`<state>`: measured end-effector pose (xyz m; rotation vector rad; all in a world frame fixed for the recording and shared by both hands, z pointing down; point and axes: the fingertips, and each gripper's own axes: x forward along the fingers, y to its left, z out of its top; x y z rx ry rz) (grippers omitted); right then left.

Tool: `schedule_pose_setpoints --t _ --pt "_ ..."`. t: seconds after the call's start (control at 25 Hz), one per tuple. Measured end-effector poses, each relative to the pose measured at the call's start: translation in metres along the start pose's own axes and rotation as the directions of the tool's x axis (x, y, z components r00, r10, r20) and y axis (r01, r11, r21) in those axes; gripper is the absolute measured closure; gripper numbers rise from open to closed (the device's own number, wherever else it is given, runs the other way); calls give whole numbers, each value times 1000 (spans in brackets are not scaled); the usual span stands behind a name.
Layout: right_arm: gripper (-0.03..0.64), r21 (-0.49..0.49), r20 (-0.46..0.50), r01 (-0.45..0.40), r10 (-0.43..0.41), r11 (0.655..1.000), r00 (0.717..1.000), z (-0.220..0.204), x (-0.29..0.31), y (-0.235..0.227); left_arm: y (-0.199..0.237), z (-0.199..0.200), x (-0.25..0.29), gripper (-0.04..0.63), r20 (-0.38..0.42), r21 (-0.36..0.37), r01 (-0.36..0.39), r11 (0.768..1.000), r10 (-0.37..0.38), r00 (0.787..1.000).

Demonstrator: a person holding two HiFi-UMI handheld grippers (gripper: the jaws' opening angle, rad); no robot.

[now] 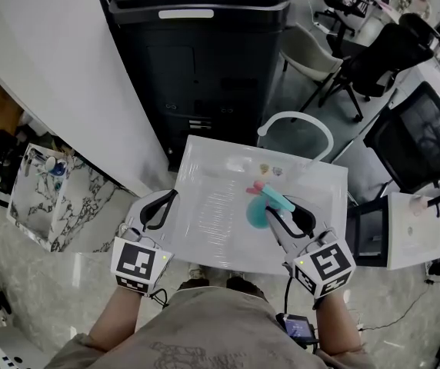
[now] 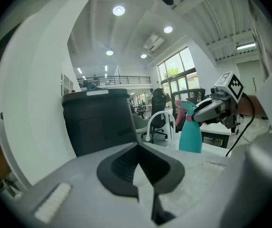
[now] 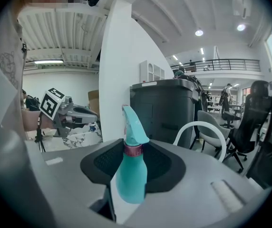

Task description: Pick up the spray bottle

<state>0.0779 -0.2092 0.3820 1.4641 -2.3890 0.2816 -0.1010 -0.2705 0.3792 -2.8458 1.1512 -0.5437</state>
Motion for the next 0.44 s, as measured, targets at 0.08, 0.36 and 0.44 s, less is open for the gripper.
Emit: schedule_pose_setpoints --t 0.08,0.36,0.44 --pt "457 1 -2 -2 2 1000 1000 -1 0 0 -2 0 0 594 -1 0 3 1000 -3 1000" --pt "459 -4 -5 -4 4 1000 1000 -5 0 -1 -4 -2 -1 594 -3 1 1 1000 -1 1000" --pt "459 -6 -8 -5 5 1000 1000 -6 0 -2 -5 -2 0 594 -4 3 1 1000 -1 1000"
